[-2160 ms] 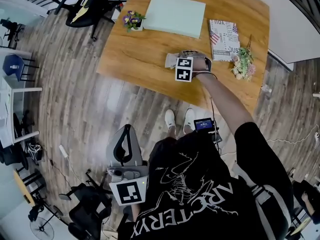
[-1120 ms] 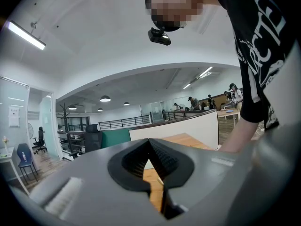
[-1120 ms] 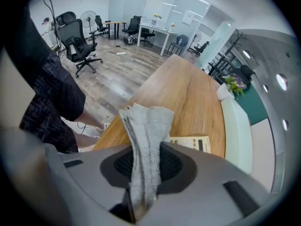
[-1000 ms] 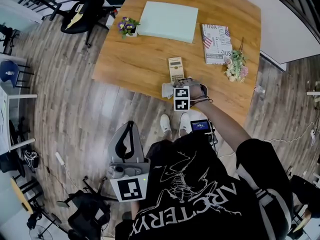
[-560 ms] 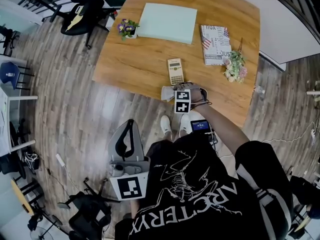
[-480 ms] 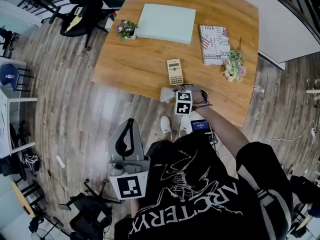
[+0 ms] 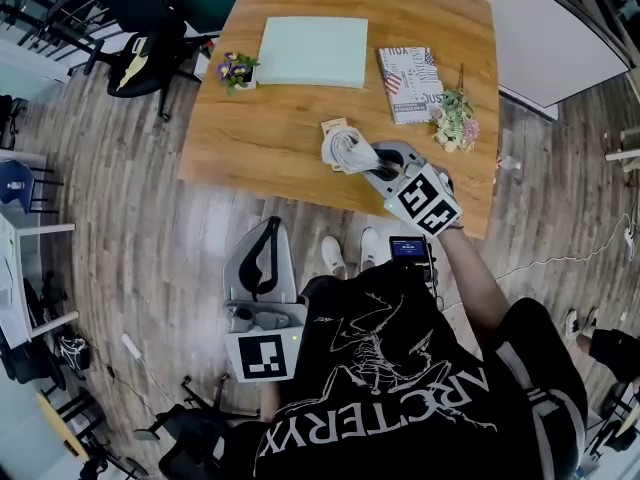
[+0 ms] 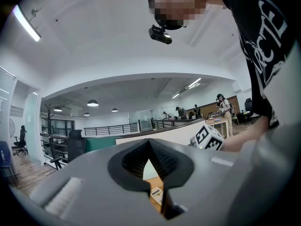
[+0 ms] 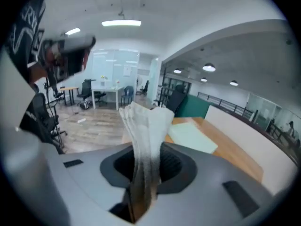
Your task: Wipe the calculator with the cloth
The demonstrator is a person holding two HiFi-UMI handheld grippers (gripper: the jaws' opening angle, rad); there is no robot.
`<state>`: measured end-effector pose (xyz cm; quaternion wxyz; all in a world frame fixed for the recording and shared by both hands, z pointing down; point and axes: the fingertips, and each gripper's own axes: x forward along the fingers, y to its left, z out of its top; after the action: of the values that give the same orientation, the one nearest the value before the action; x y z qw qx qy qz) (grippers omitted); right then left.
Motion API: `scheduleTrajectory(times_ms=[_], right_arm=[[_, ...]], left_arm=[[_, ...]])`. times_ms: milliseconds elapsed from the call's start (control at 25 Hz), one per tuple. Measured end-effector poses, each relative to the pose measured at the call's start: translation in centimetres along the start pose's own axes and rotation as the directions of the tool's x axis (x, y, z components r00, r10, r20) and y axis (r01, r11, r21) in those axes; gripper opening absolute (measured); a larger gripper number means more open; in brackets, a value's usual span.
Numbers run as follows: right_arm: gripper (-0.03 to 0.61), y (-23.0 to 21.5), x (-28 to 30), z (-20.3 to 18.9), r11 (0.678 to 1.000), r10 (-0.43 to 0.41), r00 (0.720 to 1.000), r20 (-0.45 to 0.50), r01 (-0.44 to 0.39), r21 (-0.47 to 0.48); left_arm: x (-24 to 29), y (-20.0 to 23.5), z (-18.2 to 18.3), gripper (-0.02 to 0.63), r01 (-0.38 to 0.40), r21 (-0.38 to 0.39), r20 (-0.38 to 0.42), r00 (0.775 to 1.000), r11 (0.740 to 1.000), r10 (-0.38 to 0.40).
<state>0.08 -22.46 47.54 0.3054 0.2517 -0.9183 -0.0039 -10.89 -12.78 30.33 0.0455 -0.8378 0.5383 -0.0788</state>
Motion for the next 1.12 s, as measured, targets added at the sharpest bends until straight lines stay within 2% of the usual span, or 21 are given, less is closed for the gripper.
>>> scheduleTrajectory(times_ms=[40, 120, 280, 400, 520, 640, 1120], right_arm=[[0.094, -1.0, -2.0, 1.8, 0.999, -0.038, 0.997, 0.069, 0.036, 0.034], [0.094, -2.6, -5.8, 5.1, 0.991, -0.118, 0.974, 0.195, 0.103, 0.085], [0.094, -4.1, -11.9, 9.6, 0.968, -0.248, 0.89, 0.381, 0.209, 0.142], [0.094, -3.8, -14.7, 11.2, 0.947, -0.322, 0.821, 0.471, 0.284, 0.151], [0.094, -2.8, -16.2, 12.0, 0.931, -0.364, 0.774, 0.518, 0.326, 0.166], [0.094, -2.1, -16.4, 12.4, 0.931, -0.363, 0.762, 0.536, 0.318, 0.18], [0.094, -1.2, -16.7, 13.6, 0.947, -0.315, 0.756, 0.574, 0.29, 0.138]], left_arm=[[0.2, -0.1, 0.1, 0.009, 0.011, 0.001, 0.003, 1.0, 1.0, -0.011], [0.5, -0.3, 0.2, 0.009, 0.03, -0.005, 0.01, 0.999, 1.0, -0.03], [1.3, -0.2, 1.1, 0.009, 0.06, -0.025, 0.042, 0.997, 0.998, -0.059], [1.7, -0.1, 1.8, 0.009, 0.072, -0.015, 0.063, 0.996, 0.997, -0.071], [1.9, -0.2, 2.5, 0.009, 0.083, -0.007, 0.087, 0.993, 0.997, -0.082], [2.4, -0.3, 3.2, 0.009, 0.091, -0.001, 0.108, 0.99, 0.996, -0.091], [3.3, -1.0, 3.9, 0.009, 0.107, 0.002, 0.126, 0.986, 0.994, -0.106]])
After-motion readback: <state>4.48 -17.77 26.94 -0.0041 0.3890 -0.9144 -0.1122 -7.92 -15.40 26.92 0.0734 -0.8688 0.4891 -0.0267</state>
